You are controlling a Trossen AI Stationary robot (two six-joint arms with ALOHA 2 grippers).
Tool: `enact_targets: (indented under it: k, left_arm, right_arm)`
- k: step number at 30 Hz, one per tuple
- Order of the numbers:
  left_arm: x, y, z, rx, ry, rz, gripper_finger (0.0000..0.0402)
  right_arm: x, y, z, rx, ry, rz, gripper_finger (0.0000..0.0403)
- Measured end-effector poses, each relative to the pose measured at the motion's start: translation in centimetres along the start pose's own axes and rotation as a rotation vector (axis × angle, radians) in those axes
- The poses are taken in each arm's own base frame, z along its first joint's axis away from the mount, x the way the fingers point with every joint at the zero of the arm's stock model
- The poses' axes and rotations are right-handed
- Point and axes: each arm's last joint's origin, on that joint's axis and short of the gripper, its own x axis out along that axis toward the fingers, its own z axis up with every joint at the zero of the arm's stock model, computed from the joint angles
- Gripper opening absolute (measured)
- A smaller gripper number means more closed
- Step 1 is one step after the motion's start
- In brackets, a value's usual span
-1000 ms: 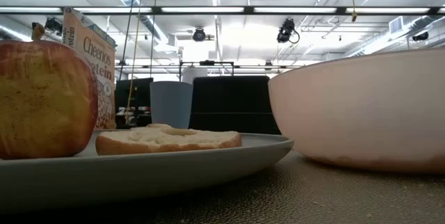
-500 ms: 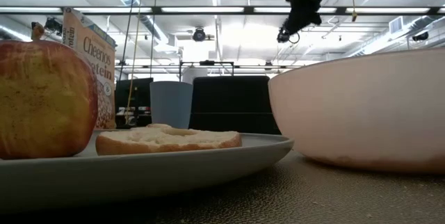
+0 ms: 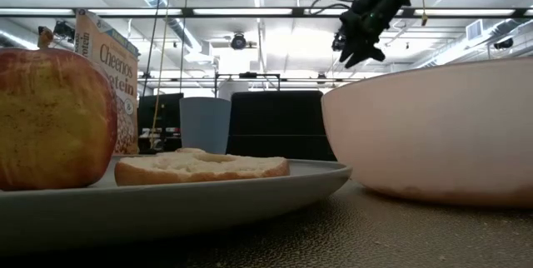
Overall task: Arrange a breakfast setting
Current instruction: Put the black spoon beside the pink bowl on the table mat
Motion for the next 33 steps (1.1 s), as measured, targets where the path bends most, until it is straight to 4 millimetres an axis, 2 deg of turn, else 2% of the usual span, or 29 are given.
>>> enact_targets:
  k: [8, 14, 24, 33]
  left_arm:
    - [-0.1, 1.1, 0.8, -0.021, 0.006, -0.028, 0.0148]
    - [-0.7, 1.0, 1.3, -0.027, -0.026, -0.045, 0.0148]
    - [-1.0, 1.0, 1.4, -0.033, -0.027, -0.047, 0.0148]
    - [-1.0, 1.1, 1.2, -0.032, -0.011, -0.039, 0.0148]
  right_arm:
    - [1.2, -5.1, 0.0, 0.139, 0.012, -0.029, 0.0161]
    - [2.6, -7.4, -0.2, 0.197, 0.031, 0.057, 0.0180]
    - [4.5, -8.1, -0.4, 0.132, 0.062, 0.136, 0.0171]
    - [4.6, -7.8, -0.7, 0.109, 0.096, 0.148, 0.0135]
